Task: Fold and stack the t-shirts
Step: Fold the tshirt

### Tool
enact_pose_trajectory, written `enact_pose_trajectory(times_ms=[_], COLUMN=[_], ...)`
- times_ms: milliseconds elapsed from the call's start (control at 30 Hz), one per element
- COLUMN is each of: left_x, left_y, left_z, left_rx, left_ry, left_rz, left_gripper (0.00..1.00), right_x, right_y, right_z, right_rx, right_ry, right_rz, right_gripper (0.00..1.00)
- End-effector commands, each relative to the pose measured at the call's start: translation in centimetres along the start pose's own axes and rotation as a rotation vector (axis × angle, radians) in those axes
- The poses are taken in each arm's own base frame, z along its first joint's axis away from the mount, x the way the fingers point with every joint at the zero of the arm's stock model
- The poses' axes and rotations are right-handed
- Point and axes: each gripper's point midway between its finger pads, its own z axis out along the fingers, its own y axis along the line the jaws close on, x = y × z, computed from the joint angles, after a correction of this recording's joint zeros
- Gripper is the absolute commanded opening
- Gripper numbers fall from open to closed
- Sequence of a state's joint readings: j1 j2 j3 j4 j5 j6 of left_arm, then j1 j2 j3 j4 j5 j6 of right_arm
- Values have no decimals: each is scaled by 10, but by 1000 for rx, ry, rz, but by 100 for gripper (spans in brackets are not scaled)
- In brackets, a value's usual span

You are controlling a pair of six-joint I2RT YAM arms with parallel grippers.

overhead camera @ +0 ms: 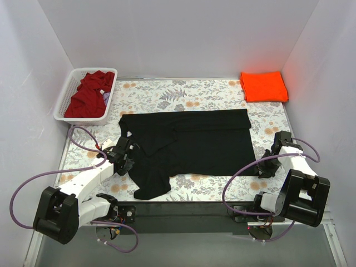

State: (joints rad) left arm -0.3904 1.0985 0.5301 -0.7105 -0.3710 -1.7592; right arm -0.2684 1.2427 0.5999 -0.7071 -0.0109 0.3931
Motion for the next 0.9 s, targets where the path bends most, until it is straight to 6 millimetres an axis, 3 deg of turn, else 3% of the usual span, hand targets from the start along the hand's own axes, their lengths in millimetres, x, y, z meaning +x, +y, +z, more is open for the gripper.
enact_pose_trajectory(times_ms=[0, 167, 300, 467, 867], left_x=[-4, -3, -3, -9, -37], left_y=[3, 4, 4, -3, -19], left_z=[0, 1, -1, -10, -33], left_rx=[-18, -25, -28, 0, 15], left_ry=[-27, -24, -20, -22, -64], left_rz=[-2, 1, 3, -8, -2], left_gripper=[0, 0, 0, 0, 0], right_x=[1, 2, -3, -10, -59], right_y=[4, 7, 5, 8, 54], right_z=[13, 11, 7, -5, -41], right_rx=[-26, -40, -28, -47, -221], right_ry=[10, 12, -7, -36, -145], right_rz=[10, 4, -9, -16, -28], right_gripper=[33, 20, 1, 1, 1])
